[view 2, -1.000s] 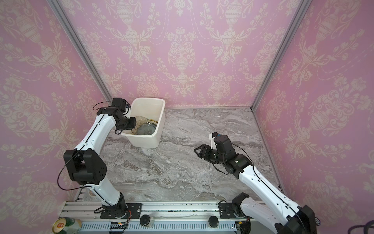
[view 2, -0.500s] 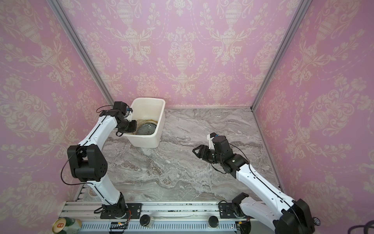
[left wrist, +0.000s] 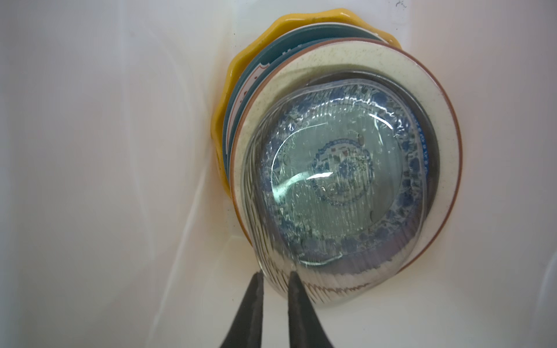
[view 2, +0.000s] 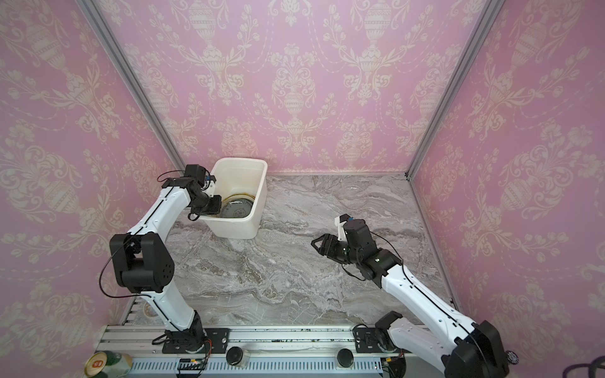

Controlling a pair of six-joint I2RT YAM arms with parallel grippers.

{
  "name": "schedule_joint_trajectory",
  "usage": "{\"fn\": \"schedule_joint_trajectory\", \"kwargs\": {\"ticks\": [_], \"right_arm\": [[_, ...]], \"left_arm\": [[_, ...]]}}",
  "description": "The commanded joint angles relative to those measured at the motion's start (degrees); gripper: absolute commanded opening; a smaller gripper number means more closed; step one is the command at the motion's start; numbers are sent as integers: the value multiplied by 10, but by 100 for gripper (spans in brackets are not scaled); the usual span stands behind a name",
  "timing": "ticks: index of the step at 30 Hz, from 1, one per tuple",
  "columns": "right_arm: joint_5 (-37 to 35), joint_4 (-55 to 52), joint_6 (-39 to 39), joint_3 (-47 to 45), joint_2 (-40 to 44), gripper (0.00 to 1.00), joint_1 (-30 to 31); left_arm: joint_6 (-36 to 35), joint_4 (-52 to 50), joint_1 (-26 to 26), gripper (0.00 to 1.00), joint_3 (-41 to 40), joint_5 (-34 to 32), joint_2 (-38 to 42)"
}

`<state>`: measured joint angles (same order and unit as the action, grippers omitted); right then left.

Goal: Place the plates into the plastic bin on the countertop
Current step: Place the plate in the plastic bin.

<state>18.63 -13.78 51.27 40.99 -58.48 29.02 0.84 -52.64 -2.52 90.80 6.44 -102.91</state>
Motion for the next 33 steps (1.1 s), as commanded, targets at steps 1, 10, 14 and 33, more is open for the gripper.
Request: {"fn": "schedule_joint_trajectory", "kwargs": {"ticks": [1,10,14,33], "right_arm": [[2,1,-1,8,-8,60,-3],[-15,-41,-18,38,-12,61,-7],[-103,-154,-41,88,-12,67,-9],[-298,-278,-152,197,28,100,-125]], "left_arm": [[-9,-41,-4,22,-9,-29,-17],[7,-37,-3,43,23,-39,8],[35,-25,2,47,53,-41,47],[-88,310,192,99,-88,23,343]]}}
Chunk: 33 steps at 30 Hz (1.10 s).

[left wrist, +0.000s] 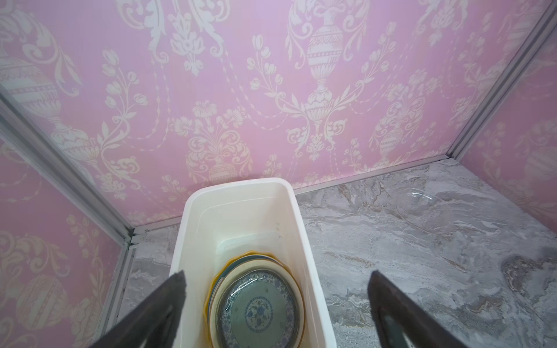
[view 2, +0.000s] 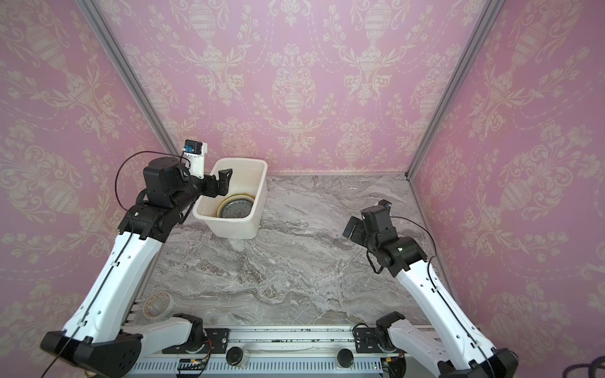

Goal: Place the plates into the plastic bin on the countertop
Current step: Place the plate in the plastic bin, then pick up the plate from the top-right of the table.

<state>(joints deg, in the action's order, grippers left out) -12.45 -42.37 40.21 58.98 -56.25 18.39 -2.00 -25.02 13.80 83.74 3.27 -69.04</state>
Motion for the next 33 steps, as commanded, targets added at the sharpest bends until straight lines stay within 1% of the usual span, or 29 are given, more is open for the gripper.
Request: {"fn": "schedule_joint_trajectory", "kwargs": {"ticks": [1,4,7,11,14,17,19,22,23,27,33], "right_arm": [[24,19,-55,17,6,100,-28],[19,29,-56,21,-8,100,-48],[29,37,-37,19,-37,98,-78],[68,57,-4,21,-95,95,-125],[94,74,7,30,-148,92,-152],[122,105,15,36,-205,90,-176],[137,124,19,48,-244,88,-186],[142,137,23,77,-305,85,-189],[145,143,24,105,-328,84,-189],[150,155,26,157,-409,81,-189],[142,174,26,219,-512,77,-189]], "left_arm": [[-88,29,46,99,-20,66,8],[-169,23,102,99,-40,77,20],[-240,57,161,99,-76,77,35],[-314,69,253,99,-84,47,11],[-346,64,316,99,-75,29,-25],[-356,76,363,99,-76,14,-58],[-350,85,382,99,-79,15,-78],[-321,102,398,99,-81,24,-106],[-307,111,400,99,-83,26,-113],[-273,147,401,99,-90,32,-135],[-290,133,402,99,-74,18,-158]]}}
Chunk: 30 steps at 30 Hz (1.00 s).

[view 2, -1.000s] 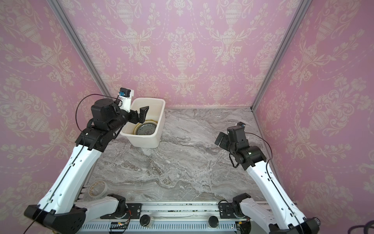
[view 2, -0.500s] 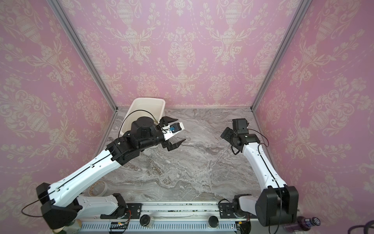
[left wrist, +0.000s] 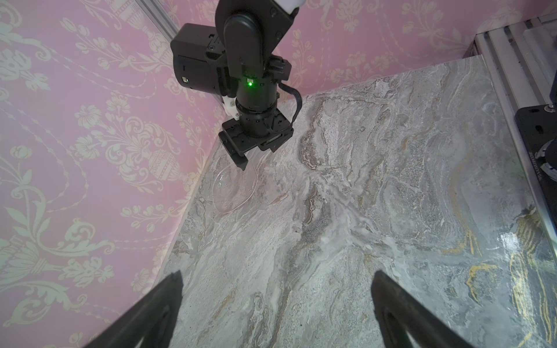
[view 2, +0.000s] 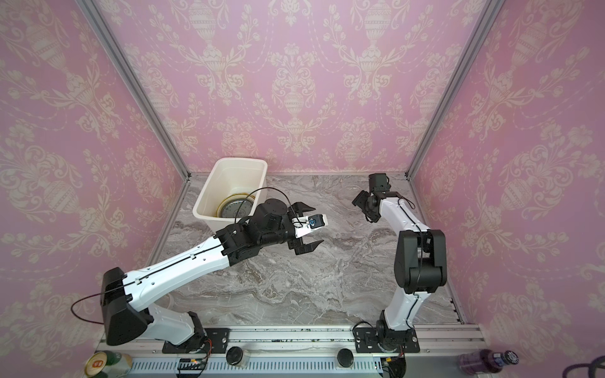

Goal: Place the plates into the plastic bin on the countertop
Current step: Pick up the plate from the top-right of the table.

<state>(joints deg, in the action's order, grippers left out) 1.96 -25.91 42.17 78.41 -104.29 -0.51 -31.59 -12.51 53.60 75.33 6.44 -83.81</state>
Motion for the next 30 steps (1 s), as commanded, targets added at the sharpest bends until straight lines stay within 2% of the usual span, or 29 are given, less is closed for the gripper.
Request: {"fn": "schedule_joint_trajectory", "kwargs": {"ticks": [1,12,19,22,30], "right_arm": [[-5,9,7,33,-47,76,0],[-22,37,11,83,-145,67,0],[-30,49,22,108,-182,54,0],[-37,55,25,112,-190,52,0],[-49,65,19,118,-206,37,-1]], "left_arm": [[2,11,4,99,9,-16,-12],[10,59,4,99,0,-40,-32],[25,53,4,99,3,-39,-38],[25,49,4,99,1,-45,-39],[39,48,4,99,5,-58,-42]]}}
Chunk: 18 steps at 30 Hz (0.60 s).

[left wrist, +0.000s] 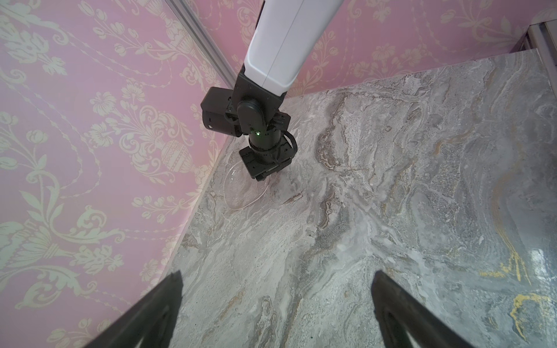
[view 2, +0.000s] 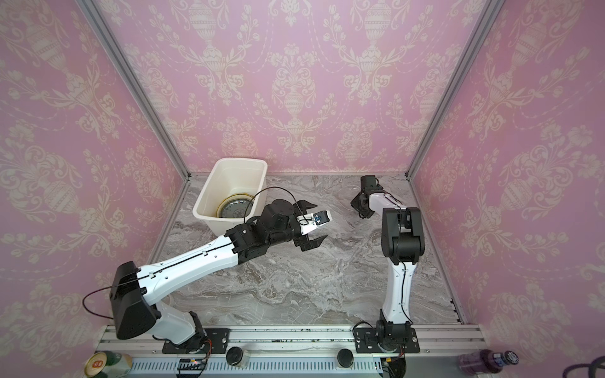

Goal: Place the plates into the plastic bin on the countertop
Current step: Pick up the plate from the top-right of the table.

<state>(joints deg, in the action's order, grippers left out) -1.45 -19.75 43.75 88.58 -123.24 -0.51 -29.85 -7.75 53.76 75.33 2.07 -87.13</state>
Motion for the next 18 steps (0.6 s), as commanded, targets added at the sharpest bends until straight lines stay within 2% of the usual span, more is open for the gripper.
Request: {"fn": "schedule_joint_trajectory", "kwargs": {"ticks": [1,12,18], "right_arm": [[-14,4,3,17,-19,33,-1],[-9,24,-1,-3,-9,1,-1],[-3,31,-8,-37,38,0,-1]], "left_arm": [[24,0,2,99,7,-14,-9],[68,-30,2,99,33,-29,-12],[121,-70,2,99,80,-69,-15]]}}
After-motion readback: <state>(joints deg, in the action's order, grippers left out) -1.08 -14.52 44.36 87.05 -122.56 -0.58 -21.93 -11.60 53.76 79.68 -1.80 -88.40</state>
